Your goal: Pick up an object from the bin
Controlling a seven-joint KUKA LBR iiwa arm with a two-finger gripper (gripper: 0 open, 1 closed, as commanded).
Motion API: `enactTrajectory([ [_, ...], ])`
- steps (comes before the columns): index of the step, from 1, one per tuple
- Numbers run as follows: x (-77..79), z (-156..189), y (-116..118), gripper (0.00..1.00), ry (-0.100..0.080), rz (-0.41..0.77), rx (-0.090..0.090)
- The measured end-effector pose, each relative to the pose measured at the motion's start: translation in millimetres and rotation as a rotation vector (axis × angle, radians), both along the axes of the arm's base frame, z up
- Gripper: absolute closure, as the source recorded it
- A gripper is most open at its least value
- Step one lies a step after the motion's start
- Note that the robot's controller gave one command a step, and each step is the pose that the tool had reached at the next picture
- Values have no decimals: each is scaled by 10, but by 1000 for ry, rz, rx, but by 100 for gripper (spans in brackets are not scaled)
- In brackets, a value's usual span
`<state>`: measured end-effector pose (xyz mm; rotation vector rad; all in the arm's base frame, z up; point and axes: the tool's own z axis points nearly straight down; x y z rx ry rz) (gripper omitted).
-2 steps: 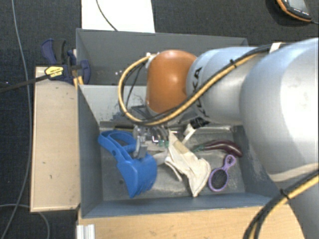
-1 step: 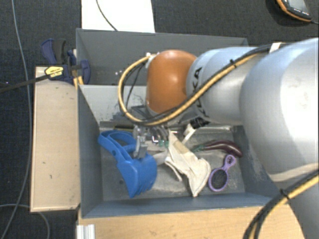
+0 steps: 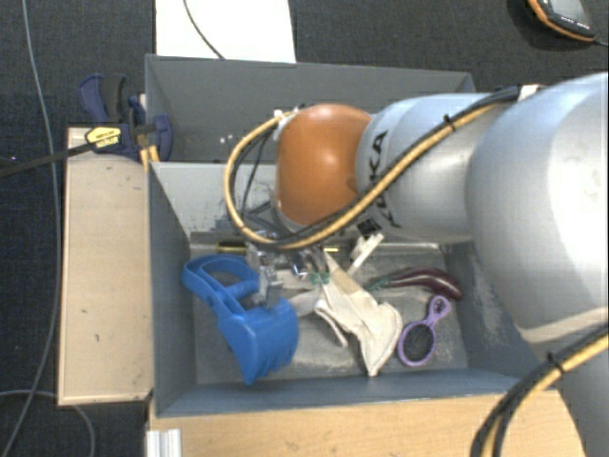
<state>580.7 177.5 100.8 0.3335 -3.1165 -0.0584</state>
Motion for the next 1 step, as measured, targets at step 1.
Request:
enactTrajectory([
  [1,-2,-10,16,100,16,-173,-5],
])
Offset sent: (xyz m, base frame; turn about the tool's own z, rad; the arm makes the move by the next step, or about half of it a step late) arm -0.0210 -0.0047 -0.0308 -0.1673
